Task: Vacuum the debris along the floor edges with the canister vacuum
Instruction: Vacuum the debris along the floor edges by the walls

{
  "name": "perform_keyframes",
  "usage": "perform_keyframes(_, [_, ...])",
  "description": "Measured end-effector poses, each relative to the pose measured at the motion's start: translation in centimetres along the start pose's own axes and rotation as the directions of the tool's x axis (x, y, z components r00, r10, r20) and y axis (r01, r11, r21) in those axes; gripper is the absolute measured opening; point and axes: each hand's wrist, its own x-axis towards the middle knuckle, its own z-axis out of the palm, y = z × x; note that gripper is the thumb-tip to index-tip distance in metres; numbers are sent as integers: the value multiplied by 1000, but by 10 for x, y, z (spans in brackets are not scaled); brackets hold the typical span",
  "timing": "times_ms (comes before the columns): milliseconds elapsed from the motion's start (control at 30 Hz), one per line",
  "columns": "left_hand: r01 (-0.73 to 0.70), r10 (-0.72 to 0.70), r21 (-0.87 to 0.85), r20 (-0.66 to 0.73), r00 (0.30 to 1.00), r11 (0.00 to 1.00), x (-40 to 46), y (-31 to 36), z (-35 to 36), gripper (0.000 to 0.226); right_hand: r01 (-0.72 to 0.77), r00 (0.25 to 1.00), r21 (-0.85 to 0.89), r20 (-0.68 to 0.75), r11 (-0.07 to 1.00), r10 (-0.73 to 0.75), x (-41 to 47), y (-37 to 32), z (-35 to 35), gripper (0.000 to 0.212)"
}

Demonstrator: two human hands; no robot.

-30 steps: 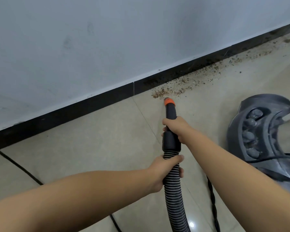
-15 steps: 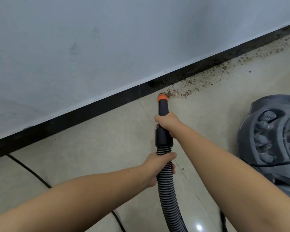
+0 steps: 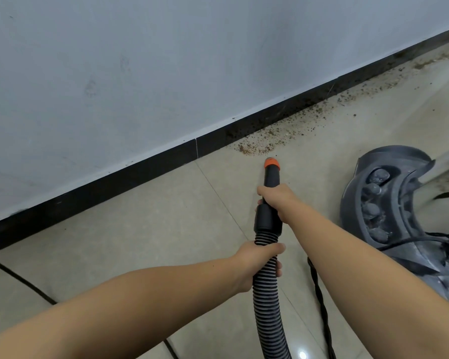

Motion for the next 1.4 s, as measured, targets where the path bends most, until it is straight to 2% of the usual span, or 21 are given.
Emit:
perform_keyframes(100, [-4, 3, -22, -31, 1000, 1000, 2, 4, -5, 18, 15, 1000, -9, 1, 1000, -15, 4, -7, 7, 35])
perform_keyframes(467, [-43, 23, -142, -143, 989, 989, 8, 14, -49, 16, 100, 986, -93, 142, 991, -86, 12, -37, 75, 42])
perform_keyframes(600, [-42, 21, -142, -147, 989, 989, 13, 15, -52, 16, 114, 983, -98, 152, 989, -99, 16, -37, 77, 36])
perform_keyframes(1100, [20, -20, 45, 5, 1000, 999, 17, 15, 1, 17, 13, 998, -9, -61, 1000, -14, 18, -8, -6, 23])
perform_keyframes(1400, [3, -6, -62, -49, 999, 998, 31, 20, -31, 19, 79, 997, -81, 19, 994, -78, 30, -30, 39, 40])
